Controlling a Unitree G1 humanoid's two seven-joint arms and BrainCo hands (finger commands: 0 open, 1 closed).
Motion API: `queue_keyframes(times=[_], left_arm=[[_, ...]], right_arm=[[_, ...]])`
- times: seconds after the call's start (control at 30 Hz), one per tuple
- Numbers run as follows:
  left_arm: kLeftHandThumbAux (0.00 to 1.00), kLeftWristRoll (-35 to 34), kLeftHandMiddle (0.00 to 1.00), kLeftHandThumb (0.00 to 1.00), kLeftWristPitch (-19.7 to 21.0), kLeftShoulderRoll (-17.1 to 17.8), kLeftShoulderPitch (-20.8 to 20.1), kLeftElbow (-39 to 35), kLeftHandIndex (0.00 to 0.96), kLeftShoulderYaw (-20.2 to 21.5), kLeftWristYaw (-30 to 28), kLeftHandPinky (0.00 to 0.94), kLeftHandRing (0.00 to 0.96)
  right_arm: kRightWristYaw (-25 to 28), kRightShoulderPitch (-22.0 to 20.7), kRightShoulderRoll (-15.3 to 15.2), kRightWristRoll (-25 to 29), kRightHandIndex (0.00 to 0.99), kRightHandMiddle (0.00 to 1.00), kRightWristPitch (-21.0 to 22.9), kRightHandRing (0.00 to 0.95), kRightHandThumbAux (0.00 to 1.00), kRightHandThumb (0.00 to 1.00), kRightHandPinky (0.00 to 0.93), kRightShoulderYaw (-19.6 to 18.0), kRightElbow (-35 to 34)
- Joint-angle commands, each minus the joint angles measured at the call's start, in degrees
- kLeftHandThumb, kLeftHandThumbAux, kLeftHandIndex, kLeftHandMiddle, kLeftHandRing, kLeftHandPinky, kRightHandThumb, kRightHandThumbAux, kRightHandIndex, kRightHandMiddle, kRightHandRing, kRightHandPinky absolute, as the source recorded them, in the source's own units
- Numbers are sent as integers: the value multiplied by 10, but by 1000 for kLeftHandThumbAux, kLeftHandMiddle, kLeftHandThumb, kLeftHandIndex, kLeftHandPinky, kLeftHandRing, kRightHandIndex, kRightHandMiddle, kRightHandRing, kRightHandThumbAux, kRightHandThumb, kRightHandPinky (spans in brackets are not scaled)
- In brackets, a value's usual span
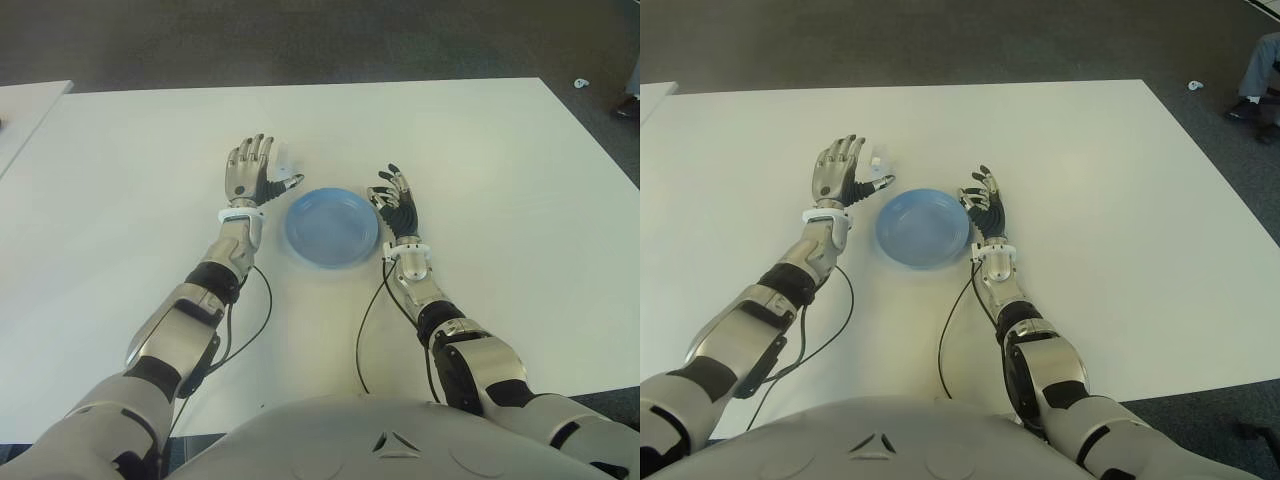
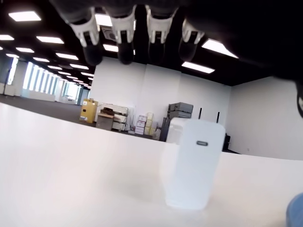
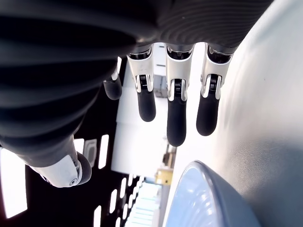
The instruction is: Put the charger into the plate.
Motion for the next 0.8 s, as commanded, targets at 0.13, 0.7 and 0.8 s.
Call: queue_keyframes(times=[0.13, 0.7, 0.8], left_arm=[[325, -4, 0, 285, -18, -3, -15, 21, 0, -4, 13, 0, 0], [290, -22, 0, 347, -27, -15, -58, 73, 0, 5, 11, 11, 0], [285, -30, 0, 373, -32, -19, -70, 87, 0, 7, 5, 33, 0]], right_arm=[[5, 71, 7, -3, 0, 196, 46, 305, 610, 0, 324, 2, 59], [18, 70, 5, 0, 0, 183, 48, 292, 615, 0, 338, 0, 61], [17, 71, 5, -2, 0, 171, 48, 282, 617, 0, 340, 1, 60]])
